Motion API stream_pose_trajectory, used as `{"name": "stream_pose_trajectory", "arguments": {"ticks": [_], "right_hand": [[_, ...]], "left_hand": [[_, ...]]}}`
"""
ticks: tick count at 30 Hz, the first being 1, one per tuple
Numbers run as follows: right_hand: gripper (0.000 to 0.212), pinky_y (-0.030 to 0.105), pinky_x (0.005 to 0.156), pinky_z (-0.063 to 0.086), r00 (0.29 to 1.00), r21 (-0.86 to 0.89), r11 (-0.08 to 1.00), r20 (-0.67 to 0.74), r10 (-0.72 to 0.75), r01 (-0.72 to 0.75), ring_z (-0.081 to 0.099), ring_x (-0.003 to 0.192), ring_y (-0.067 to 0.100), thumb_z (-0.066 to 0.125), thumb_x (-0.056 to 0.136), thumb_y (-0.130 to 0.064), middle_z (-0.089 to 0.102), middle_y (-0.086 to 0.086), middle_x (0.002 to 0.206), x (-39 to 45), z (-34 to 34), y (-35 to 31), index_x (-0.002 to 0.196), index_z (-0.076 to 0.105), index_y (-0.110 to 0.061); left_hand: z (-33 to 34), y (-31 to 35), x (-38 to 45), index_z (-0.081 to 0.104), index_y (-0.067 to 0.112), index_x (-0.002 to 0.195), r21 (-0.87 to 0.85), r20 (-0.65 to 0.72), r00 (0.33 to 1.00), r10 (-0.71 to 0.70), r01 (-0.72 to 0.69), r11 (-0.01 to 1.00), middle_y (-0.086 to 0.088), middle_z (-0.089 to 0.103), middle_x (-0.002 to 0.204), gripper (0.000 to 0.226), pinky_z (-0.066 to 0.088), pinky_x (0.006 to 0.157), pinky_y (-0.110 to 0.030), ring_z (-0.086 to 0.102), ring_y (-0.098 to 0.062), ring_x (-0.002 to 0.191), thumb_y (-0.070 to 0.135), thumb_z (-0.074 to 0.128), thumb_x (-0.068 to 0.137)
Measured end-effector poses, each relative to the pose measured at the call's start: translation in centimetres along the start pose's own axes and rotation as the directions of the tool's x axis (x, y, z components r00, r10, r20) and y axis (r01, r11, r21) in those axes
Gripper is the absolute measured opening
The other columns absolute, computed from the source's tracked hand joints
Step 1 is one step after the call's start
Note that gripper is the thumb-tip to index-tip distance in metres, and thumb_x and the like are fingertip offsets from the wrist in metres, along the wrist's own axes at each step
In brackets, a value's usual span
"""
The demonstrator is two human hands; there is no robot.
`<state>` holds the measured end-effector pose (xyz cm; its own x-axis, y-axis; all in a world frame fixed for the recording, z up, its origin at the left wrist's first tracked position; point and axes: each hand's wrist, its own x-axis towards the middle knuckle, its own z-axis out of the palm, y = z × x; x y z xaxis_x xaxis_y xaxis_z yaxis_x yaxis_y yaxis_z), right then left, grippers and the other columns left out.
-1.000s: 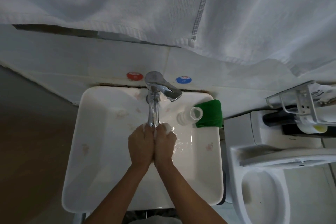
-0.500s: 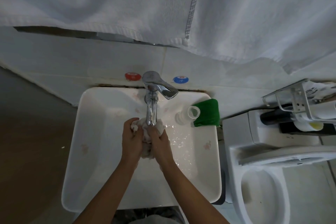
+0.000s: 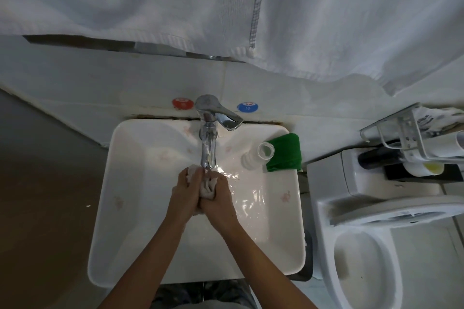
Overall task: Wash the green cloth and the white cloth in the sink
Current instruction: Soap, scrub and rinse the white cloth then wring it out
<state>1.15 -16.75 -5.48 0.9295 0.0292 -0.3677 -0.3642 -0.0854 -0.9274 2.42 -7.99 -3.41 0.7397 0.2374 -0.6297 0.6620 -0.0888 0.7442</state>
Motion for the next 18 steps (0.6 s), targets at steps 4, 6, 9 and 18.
{"name": "stream_pose_trajectory", "arguments": {"ticks": [4,6,9,18], "right_hand": [[0.049,0.022,0.060,0.050,0.988,0.149,0.978,-0.031,0.149,-0.143,0.062,0.078,0.017,0.062,0.076,-0.031,0.060,0.015,0.094,0.3,-0.1,-0.1,0.112,0.058,0.001],[0.062,0.027,0.066,0.050,0.981,0.167,0.970,-0.055,0.188,-0.177,0.062,0.081,0.019,0.059,0.080,-0.057,0.062,0.013,0.092,0.6,-0.2,-0.5,0.113,0.058,-0.004],[0.056,0.041,0.080,0.057,0.987,0.064,0.990,-0.089,0.131,-0.125,0.066,0.088,0.027,0.049,0.086,-0.064,0.067,0.016,0.097,1.1,-0.2,-0.9,0.113,0.063,-0.017],[0.059,0.044,0.093,0.054,0.964,0.120,0.957,0.011,0.264,-0.264,0.067,0.104,0.015,0.064,0.074,-0.058,0.069,0.000,0.116,2.0,-2.1,-2.1,0.126,0.056,-0.032]], "left_hand": [[0.2,0.7,-0.5,0.054,0.024,0.113,-0.040,-0.113,0.989,0.094,-0.099,0.994,0.003,0.065,0.097,0.031,0.055,0.072,-0.035,0.065,-0.015,0.088,0.040,0.062,0.088],[0.5,1.2,-1.1,0.055,0.026,0.101,-0.138,-0.120,0.989,0.089,-0.106,0.985,0.004,0.064,0.092,0.018,0.053,0.071,-0.032,0.063,-0.013,0.084,0.031,0.066,0.087],[0.7,1.5,-1.6,0.056,0.030,0.094,-0.174,-0.099,0.986,0.132,-0.148,0.974,0.002,0.063,0.092,0.014,0.052,0.073,-0.030,0.062,-0.015,0.087,0.020,0.064,0.089],[0.6,1.3,-1.2,0.047,0.020,0.133,-0.276,0.058,0.982,0.180,-0.158,0.948,-0.001,0.060,0.117,0.052,0.052,0.073,-0.022,0.062,-0.015,0.103,0.016,0.061,0.083]]}}
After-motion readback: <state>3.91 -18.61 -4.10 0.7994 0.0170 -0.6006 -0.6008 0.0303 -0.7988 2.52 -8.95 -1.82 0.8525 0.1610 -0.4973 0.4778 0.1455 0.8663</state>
